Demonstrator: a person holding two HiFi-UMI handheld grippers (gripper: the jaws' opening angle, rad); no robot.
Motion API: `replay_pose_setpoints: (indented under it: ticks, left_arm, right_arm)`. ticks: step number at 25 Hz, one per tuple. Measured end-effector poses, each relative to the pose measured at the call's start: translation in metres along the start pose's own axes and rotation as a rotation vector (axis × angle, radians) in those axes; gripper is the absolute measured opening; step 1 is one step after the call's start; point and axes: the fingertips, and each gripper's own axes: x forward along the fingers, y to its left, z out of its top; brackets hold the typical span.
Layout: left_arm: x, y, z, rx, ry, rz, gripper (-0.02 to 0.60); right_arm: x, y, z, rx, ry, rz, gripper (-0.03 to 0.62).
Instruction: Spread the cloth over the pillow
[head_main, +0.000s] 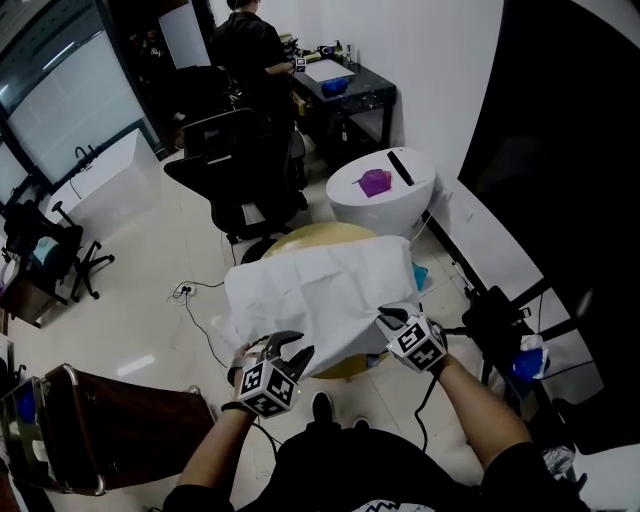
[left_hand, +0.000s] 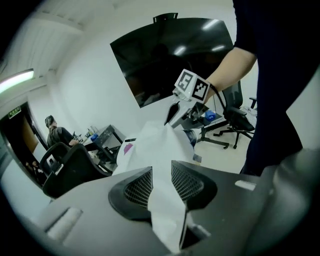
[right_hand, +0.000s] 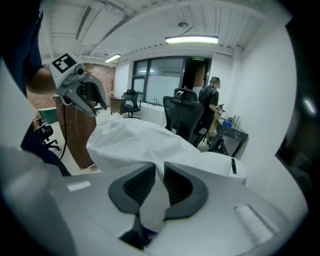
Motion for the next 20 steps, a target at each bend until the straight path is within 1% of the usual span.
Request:
replay_pose_setpoints:
  ticks: [2, 4, 8, 9, 11, 13, 15, 17, 18, 20]
  left_arm:
    - [0.019, 0.020, 0.009, 0.052, 0.003, -0.018, 0.107]
    - [0.037, 0.028, 0.024, 0.108, -0.016, -0.071, 0.115]
    - [0.065, 0.011, 0.058, 0.212, -0.077, -0.224, 0.171]
    - [0.075, 0.007, 0.065, 0.235, -0.096, -0.248, 0.188]
    - [0.093, 0.000, 0.075, 0.269, -0.120, -0.288, 0.195]
    - [0.108, -0.002, 0.078, 0.296, -0.121, -0.309, 0.195]
    - [0.117, 0.000, 0.075, 0.314, -0.115, -0.309, 0.177]
    - [0.119, 0.009, 0.070, 0.308, -0.118, -0.298, 0.079]
    - [0.118, 0.017, 0.068, 0.291, -0.124, -0.291, 0.047]
    - [0.118, 0.035, 0.064, 0.235, -0.138, -0.274, 0.024]
  right_arm:
    - [-0.001, 0.001, 0.004, 0.008, -0.001, -0.012, 0.063]
    - [-0.001, 0.001, 0.011, 0.006, -0.001, -0.030, 0.063]
    - [0.004, 0.004, 0.029, 0.008, -0.009, -0.067, 0.063]
    - [0.006, 0.004, 0.033, 0.014, -0.011, -0.076, 0.063]
    - [0.008, 0.005, 0.040, 0.033, -0.013, -0.092, 0.063]
    - [0.011, 0.006, 0.043, 0.046, -0.002, -0.110, 0.063]
    - [0.012, 0.005, 0.039, 0.055, 0.008, -0.139, 0.061]
    - [0.008, 0.001, 0.037, 0.075, 0.003, -0.168, 0.063]
    - [0.004, -0.002, 0.037, 0.083, -0.002, -0.182, 0.063]
    - [-0.006, -0.009, 0.034, 0.087, -0.009, -0.212, 0.064]
